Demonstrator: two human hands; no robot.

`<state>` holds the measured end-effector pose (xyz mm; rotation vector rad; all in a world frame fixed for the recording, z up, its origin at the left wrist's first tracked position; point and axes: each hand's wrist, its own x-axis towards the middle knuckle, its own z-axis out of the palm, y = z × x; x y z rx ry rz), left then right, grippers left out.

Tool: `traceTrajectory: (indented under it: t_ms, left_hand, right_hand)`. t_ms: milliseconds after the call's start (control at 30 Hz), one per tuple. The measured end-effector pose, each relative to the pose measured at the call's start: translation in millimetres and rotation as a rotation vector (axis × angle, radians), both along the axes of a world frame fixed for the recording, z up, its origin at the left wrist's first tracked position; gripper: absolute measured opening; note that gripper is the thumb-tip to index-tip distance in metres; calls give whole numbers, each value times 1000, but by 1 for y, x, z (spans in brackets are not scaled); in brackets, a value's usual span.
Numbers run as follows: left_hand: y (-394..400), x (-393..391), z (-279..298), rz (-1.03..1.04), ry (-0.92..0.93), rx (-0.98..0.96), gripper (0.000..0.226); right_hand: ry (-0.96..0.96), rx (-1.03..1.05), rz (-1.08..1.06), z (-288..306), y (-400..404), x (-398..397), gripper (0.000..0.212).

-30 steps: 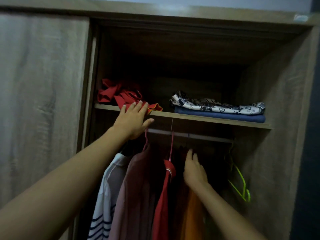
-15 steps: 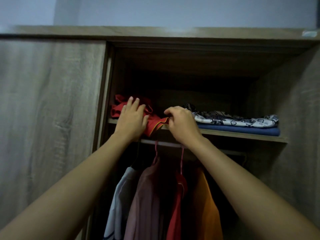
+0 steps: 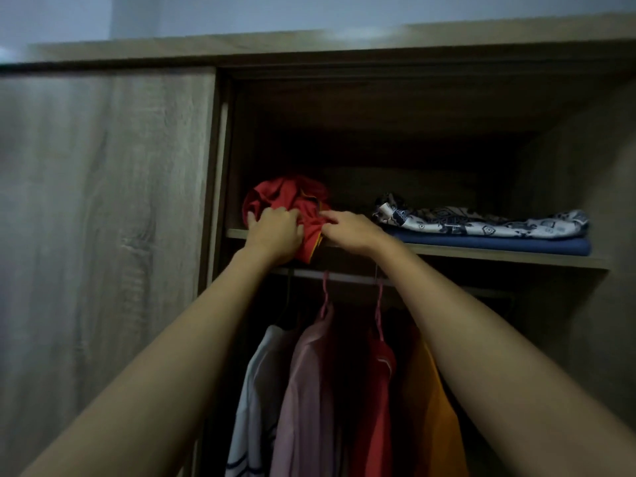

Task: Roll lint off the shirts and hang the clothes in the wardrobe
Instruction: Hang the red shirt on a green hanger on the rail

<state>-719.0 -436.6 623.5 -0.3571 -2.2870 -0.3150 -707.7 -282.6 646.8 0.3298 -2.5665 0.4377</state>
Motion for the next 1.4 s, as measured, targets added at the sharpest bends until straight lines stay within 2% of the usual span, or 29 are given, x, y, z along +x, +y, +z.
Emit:
traceTrajectory:
  t_ms: [67, 167, 300, 367, 433, 500, 533, 567, 633, 700, 767, 867, 967, 1200, 1333, 1400]
  left_hand:
    - [3, 6, -7, -3, 57, -2, 34]
    - [-3, 12, -15, -30, 113, -8, 32]
    - [-16, 26, -25, -226, 120, 44, 36]
    - [-23, 40, -34, -364, 156, 69, 51]
    - [-29, 58, -45, -478, 188, 25, 75]
    - [-30, 69, -58, -461, 279, -95, 97]
    - [-31, 73, -63, -436, 334, -131, 100]
    - [-32, 75, -67, -429, 377, -132, 96]
    - [-33, 81, -75, -468, 416, -78, 73]
    - [-35, 86, -84, -537, 359, -57, 47]
    - [-36, 90, -97, -633, 206, -88, 32]
    - [-29, 96, -125, -726, 44, -97, 36]
    - [-19, 101, -158, -712, -49, -58, 33]
    - [-7, 106, -210, -767, -345, 214, 14]
    - [0, 119, -205, -925, -398, 398, 20]
    - [5, 128, -198, -1006, -384, 478, 19]
  right_hand:
    - [62, 34, -1, -5, 4, 0, 50]
    - [160, 128, -36, -13, 11, 3, 51]
    - [289, 160, 120, -21, 16, 5, 24]
    - [324, 152, 178, -25, 16, 20, 13]
    - [333, 54, 222, -28, 18, 42, 6]
    - [354, -2, 250, -31, 19, 65, 8]
    - [353, -2, 267, -34, 19, 76, 8]
    - [334, 1, 290, -39, 17, 88, 7]
    - [285, 29, 328, -56, 12, 111, 14]
    - [225, 54, 330, -76, 11, 129, 19]
    - [118, 21, 322, -96, 15, 137, 18]
    - [-3, -128, 329, -122, 28, 140, 17]
    - [-41, -282, 303, -155, 40, 134, 23]
    - [-219, -546, 270, -236, 52, 129, 44]
    - [-345, -751, 378, -237, 48, 148, 17]
    - [-491, -889, 436, -234, 48, 156, 26]
